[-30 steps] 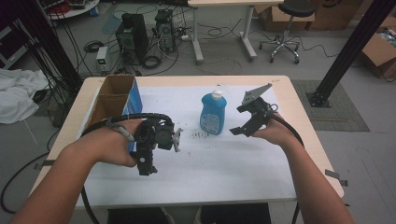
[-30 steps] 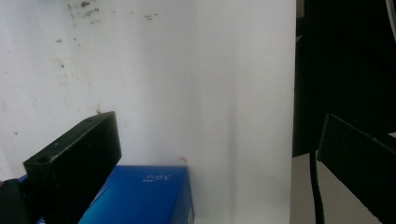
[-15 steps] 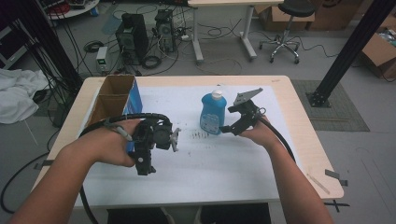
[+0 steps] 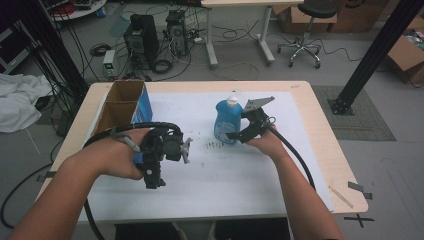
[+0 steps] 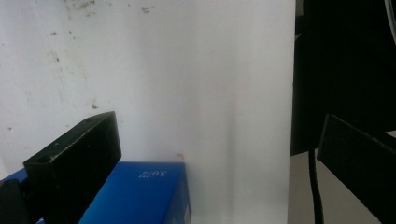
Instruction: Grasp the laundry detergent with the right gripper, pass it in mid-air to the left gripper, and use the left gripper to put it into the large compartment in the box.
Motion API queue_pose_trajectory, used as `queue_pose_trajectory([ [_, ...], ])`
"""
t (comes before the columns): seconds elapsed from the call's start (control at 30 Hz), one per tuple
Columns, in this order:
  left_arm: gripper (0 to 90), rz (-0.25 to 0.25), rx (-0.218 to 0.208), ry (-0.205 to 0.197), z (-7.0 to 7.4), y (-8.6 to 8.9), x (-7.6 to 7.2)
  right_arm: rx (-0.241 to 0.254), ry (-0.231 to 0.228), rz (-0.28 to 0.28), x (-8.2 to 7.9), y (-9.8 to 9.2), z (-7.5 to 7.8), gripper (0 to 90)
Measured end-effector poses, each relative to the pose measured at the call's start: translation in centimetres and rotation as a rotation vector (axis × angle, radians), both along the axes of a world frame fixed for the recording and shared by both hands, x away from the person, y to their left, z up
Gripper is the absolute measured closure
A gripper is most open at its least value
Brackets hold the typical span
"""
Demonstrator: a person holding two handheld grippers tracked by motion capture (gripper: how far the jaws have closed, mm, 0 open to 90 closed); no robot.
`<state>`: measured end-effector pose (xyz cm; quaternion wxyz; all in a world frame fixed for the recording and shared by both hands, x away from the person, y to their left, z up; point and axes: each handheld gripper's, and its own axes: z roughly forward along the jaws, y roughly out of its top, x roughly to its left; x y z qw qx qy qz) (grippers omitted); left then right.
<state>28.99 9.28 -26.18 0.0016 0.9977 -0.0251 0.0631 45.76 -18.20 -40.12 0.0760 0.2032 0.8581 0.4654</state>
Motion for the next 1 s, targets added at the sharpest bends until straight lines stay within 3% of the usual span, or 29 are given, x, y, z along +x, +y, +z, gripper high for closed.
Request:
queue_pose_trajectory([
  [0.27, 0.1, 0.003, 0.000, -0.002, 0.0, 0.2, 0.0, 0.060, -0.022, -0.025, 0.2, 0.3, -0.6, 0.0],
  [0.3, 0.1, 0.004, -0.002, -0.004, 0.0, 0.2, 0.0, 0.086, -0.025, -0.033, 0.2, 0.3, -0.8, 0.0],
  [0.57, 0.1, 0.009, -0.006, -0.005, 0.0, 0.5, 0.0, 0.104, -0.058, -0.049, 0.1, 0.9, -1.1, 0.0],
  [1.0, 0.1, 0.016, -0.004, -0.011, 0.1, 0.5, -0.1, 0.129, -0.070, -0.072, 0.2, 0.9, -1.3, 1.2],
])
